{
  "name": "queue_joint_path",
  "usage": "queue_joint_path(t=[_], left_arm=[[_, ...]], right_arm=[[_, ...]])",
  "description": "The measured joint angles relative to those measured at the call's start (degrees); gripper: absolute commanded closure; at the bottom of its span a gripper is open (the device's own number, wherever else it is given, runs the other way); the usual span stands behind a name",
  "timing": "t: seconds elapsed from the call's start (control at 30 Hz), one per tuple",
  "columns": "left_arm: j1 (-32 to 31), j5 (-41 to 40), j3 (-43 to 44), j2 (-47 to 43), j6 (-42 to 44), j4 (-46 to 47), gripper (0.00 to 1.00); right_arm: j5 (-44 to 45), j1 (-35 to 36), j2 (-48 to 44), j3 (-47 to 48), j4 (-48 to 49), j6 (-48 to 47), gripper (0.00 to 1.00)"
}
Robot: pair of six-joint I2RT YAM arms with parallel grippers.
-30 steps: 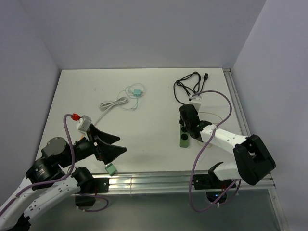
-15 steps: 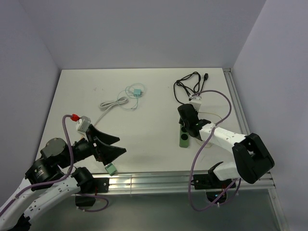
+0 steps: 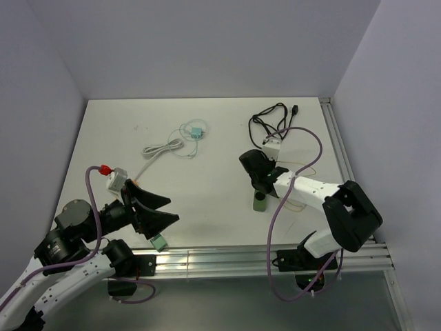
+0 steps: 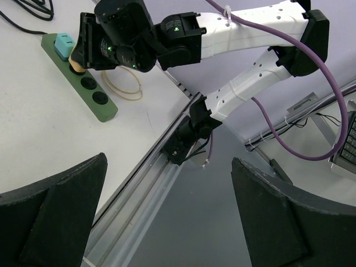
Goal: Insert the plug
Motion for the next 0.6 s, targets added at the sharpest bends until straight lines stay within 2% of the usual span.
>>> queue_joint_path(t=[0.4, 0.6], left_arm=[[0.0, 0.6, 0.0, -1.0, -0.2, 0.3, 0.0], [0.0, 0.9, -0.9, -1.2, -0.7, 0.5, 0.0]], right_arm=[[11.8, 6.5, 3.6, 0.2, -4.4, 12.3, 1.0], [18.1, 9.9, 8.4, 2.7, -7.8, 16.5, 1.0]])
